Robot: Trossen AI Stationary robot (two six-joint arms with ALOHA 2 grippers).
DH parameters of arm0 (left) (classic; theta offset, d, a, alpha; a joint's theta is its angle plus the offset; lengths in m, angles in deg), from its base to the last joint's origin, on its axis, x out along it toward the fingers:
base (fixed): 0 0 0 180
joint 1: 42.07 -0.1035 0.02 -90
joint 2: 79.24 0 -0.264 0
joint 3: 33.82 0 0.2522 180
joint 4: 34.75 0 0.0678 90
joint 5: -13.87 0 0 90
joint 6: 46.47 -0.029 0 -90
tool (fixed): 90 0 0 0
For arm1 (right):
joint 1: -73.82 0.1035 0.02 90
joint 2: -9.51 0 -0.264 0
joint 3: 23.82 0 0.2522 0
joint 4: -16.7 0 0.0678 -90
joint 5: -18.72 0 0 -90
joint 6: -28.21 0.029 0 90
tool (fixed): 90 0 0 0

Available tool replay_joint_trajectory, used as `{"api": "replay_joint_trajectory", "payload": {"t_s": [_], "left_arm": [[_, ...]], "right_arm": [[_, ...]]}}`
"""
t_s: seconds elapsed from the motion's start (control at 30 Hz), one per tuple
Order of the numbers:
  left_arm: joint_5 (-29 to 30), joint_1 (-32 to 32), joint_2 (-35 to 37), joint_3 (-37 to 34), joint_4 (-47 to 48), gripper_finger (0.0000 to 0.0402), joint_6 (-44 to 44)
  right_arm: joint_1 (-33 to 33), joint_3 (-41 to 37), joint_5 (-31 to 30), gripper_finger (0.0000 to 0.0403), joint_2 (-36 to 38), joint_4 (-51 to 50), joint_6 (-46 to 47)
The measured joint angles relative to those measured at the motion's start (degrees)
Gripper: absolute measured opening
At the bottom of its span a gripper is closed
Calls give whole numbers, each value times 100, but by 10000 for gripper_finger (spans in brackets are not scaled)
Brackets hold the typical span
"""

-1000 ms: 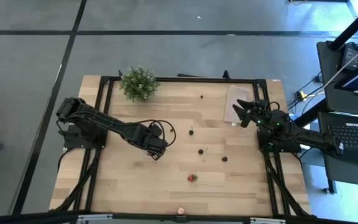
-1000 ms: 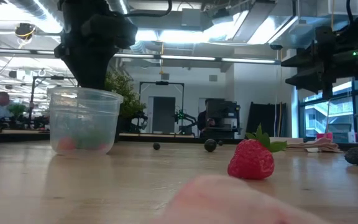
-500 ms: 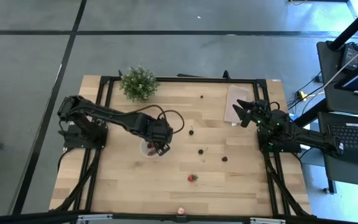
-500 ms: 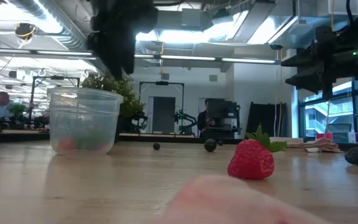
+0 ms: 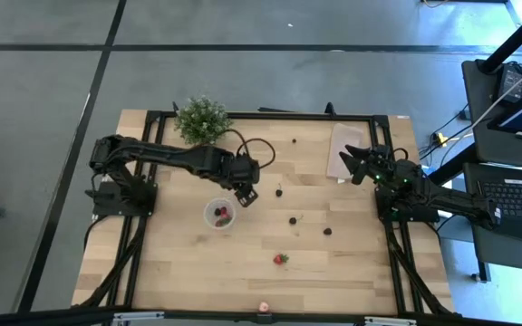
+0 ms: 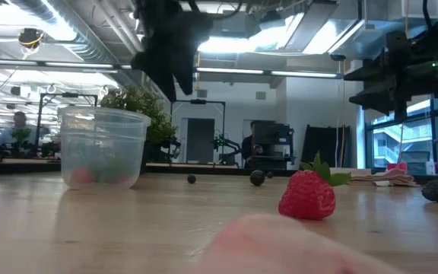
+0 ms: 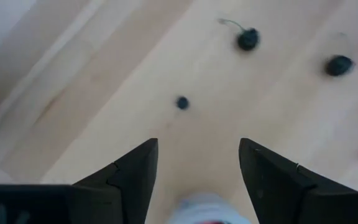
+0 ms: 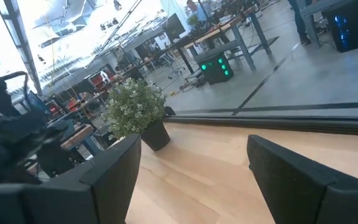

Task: Pick and placing Produce into tupperware
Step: Put the blueberry into the container

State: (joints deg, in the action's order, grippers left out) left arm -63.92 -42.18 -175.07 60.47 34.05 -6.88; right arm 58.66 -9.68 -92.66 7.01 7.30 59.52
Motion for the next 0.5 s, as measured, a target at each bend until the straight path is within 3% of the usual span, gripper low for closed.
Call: {"api": "replay_joint_trajectory", "payload": {"t_s": [0.3,0.5], "left_arm": [[31,-355,-847,2,-587,200,-684],[-330,-485,-1429,0,-752,202,-845]], "right_arm": [[0,0,-1,295,1,3,162],[0,0,-1,295,1,4,298]]}}
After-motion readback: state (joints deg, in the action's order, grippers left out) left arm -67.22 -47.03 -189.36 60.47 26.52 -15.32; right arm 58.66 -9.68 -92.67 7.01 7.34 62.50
